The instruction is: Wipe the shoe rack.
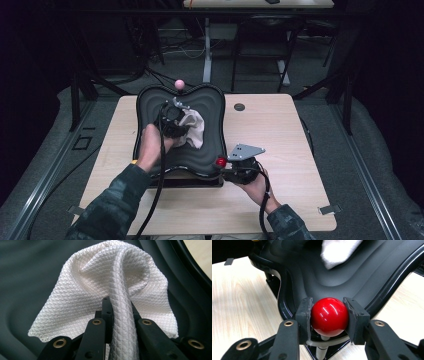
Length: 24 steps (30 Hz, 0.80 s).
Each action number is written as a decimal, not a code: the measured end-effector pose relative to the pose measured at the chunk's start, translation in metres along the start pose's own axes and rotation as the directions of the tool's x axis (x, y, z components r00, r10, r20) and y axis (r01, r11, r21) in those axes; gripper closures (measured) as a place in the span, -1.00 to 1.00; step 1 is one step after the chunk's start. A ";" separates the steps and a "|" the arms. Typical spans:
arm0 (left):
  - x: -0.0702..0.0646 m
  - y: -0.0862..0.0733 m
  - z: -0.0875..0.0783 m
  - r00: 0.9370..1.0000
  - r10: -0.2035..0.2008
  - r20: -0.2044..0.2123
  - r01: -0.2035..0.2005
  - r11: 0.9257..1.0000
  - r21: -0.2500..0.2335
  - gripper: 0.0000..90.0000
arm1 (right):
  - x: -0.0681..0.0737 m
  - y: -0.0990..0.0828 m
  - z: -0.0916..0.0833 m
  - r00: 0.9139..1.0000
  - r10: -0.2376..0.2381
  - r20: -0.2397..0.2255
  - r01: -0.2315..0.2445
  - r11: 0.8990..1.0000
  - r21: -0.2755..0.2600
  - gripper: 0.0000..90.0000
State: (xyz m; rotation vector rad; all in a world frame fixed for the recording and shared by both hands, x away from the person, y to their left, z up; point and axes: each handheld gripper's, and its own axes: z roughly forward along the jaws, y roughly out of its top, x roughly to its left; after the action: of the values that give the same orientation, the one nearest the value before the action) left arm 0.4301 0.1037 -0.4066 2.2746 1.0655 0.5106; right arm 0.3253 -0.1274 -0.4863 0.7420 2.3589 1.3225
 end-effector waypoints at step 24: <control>0.032 0.065 0.014 0.991 -0.090 -0.097 0.085 0.995 -0.052 0.82 | -0.002 0.002 0.005 0.999 -0.037 -0.028 0.037 0.999 -0.003 0.34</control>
State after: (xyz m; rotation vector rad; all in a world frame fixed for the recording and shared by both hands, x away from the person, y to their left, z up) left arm 0.4936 0.0904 -0.3729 2.1691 1.1835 0.6118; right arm 0.3304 -0.1241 -0.4868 0.6793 2.3810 1.3287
